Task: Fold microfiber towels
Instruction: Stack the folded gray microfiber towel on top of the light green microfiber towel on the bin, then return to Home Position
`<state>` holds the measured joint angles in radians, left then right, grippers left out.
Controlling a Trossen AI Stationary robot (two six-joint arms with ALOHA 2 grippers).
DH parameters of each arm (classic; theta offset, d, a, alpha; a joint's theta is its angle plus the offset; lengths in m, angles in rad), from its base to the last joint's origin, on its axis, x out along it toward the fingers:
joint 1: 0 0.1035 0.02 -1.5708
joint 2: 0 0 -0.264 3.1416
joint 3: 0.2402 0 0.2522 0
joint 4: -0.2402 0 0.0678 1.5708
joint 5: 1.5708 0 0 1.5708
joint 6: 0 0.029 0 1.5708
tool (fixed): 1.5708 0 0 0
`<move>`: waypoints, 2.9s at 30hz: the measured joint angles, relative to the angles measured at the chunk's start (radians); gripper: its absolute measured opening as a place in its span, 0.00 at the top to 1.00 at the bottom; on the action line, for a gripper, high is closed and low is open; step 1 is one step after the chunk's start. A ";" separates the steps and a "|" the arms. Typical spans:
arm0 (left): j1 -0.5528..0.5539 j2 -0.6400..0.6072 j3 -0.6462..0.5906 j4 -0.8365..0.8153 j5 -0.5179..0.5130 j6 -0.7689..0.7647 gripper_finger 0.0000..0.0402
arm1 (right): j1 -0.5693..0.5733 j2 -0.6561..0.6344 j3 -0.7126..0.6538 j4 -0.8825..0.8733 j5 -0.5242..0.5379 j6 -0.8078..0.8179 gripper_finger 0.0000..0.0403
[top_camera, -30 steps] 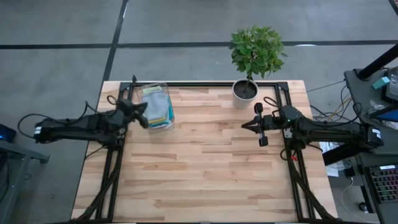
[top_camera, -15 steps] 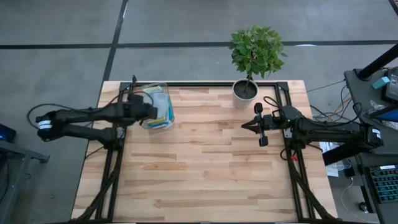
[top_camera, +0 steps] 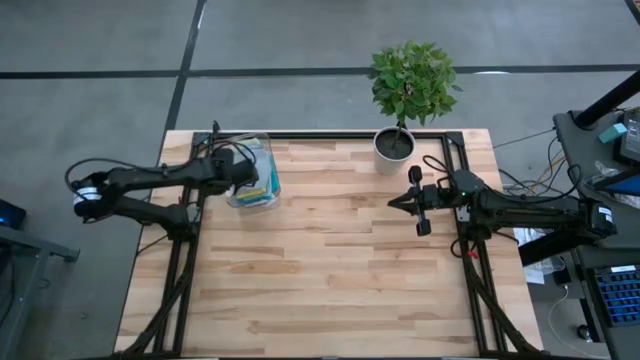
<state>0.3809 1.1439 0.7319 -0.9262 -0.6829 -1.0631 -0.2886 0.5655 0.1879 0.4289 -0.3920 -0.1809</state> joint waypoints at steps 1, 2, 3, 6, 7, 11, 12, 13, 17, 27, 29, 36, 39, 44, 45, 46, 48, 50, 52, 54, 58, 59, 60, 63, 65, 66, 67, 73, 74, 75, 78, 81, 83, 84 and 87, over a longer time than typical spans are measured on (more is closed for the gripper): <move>0.000 0.009 0.002 0.001 0.000 -0.002 0.55 | 0.000 0.000 0.000 -0.004 0.000 0.002 0.98; 0.001 0.017 0.005 0.002 0.000 -0.002 0.52 | 0.000 0.000 0.000 -0.005 0.000 0.005 0.98; 0.001 0.023 0.005 0.004 0.001 -0.003 0.50 | 0.000 0.000 0.000 -0.005 0.000 0.005 0.98; 0.001 0.037 0.008 0.019 0.025 0.002 0.45 | 0.000 0.000 0.000 -0.005 0.000 0.005 0.98; 0.001 0.040 0.008 0.028 0.036 0.014 0.45 | 0.000 0.000 0.000 -0.005 0.000 0.005 0.98; 0.001 0.045 0.008 0.076 0.055 0.042 0.44 | 0.000 0.000 0.000 -0.005 0.000 0.005 0.98; 0.001 0.045 0.012 0.086 0.056 0.054 0.44 | 0.000 0.000 0.000 -0.005 0.000 0.005 0.98; 0.001 0.044 0.020 0.097 0.056 0.073 0.44 | 0.000 0.000 0.000 -0.005 0.000 0.005 0.98; 0.000 0.038 0.070 0.148 0.055 0.153 0.44 | 0.000 0.000 0.000 -0.005 0.000 0.006 0.98; 0.006 0.152 0.096 0.444 0.044 0.318 0.45 | 0.000 0.000 0.000 -0.005 0.000 0.011 0.98; 0.006 0.198 0.096 0.446 0.044 0.310 0.46 | 0.000 0.000 0.000 -0.005 0.000 0.012 0.98; 0.006 0.294 0.124 0.387 0.018 0.284 0.50 | 0.000 0.001 0.000 -0.005 0.000 0.012 0.98; 0.006 0.308 0.143 0.318 0.014 0.284 0.53 | 0.000 0.001 0.000 -0.005 0.000 0.013 0.98; 0.006 0.310 0.164 0.213 0.015 0.253 0.63 | 0.000 0.001 -0.001 -0.005 0.000 0.013 0.98; 0.006 0.307 0.168 0.198 0.015 0.253 0.65 | 0.000 0.001 -0.001 -0.005 0.000 0.013 0.98; 0.005 0.304 0.172 0.186 0.018 0.254 0.68 | 0.000 0.001 -0.001 -0.005 0.000 0.014 0.98; 0.005 0.294 0.183 0.172 0.022 0.258 0.71 | 0.000 0.001 -0.001 -0.005 0.000 0.014 0.98; 0.005 0.283 0.197 0.151 0.023 0.263 0.75 | 0.000 0.001 -0.001 -0.005 0.000 0.014 0.98; 0.005 0.280 0.218 0.116 0.022 0.266 0.78 | 0.000 0.001 -0.001 -0.005 0.000 0.014 0.98; 0.005 0.280 0.238 0.078 0.021 0.268 0.80 | 0.000 0.001 -0.001 -0.005 0.000 0.015 0.98; -0.003 0.277 0.266 0.077 0.021 0.321 0.83 | 0.000 0.001 -0.001 -0.006 0.000 0.014 0.98; -0.006 0.274 0.272 0.076 0.022 0.337 0.83 | 0.000 0.001 -0.001 -0.007 0.000 0.014 0.98; -0.010 0.271 0.279 0.076 0.021 0.342 0.83 | 0.000 0.001 -0.001 -0.009 0.000 0.014 0.98; -0.014 0.259 0.287 0.070 0.021 0.359 0.83 | 0.000 0.001 -0.001 -0.011 0.000 0.010 0.98; -0.029 0.241 0.290 0.069 0.022 0.375 0.83 | 0.000 0.001 -0.001 -0.012 0.000 0.008 0.98; -0.047 0.225 0.293 0.069 0.023 0.398 0.83 | 0.000 0.001 -0.001 -0.013 0.000 0.002 0.98; -0.078 0.204 0.294 0.070 0.024 0.428 0.83 | 0.000 0.000 -0.003 -0.012 0.000 -0.010 0.98; -0.405 -0.020 0.232 0.154 -0.008 0.710 0.83 | 0.000 -0.021 -0.031 -0.006 -0.002 -0.066 0.98; -0.466 -0.063 0.205 0.204 -0.008 0.762 0.83 | 0.000 -0.027 -0.034 -0.006 -0.007 -0.068 0.98; -0.518 -0.108 0.172 0.258 -0.008 0.810 0.83 | 0.000 -0.034 -0.036 -0.006 -0.009 -0.069 0.98; -0.636 -0.248 0.063 0.448 -0.008 0.920 0.83 | 0.000 -0.066 -0.037 -0.008 -0.009 -0.051 0.98; -0.684 -0.383 -0.060 0.624 -0.028 0.997 0.83 | 0.000 -0.118 -0.037 -0.049 -0.007 -0.035 0.98; -0.685 -0.470 -0.143 0.710 -0.033 1.047 0.83 | 0.000 -0.164 -0.037 -0.103 0.012 -0.028 0.98; -0.684 -0.511 -0.181 0.742 -0.034 1.070 0.83 | 0.000 -0.191 -0.037 -0.131 0.026 -0.028 0.98; -0.682 -0.633 -0.278 0.815 -0.036 1.117 0.83 | 0.000 -0.280 -0.037 -0.218 0.037 -0.029 0.98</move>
<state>-0.3012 0.5109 0.4536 -0.1113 -0.7188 0.0536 -0.2886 0.2860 0.1509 0.2111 -0.3550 -0.2101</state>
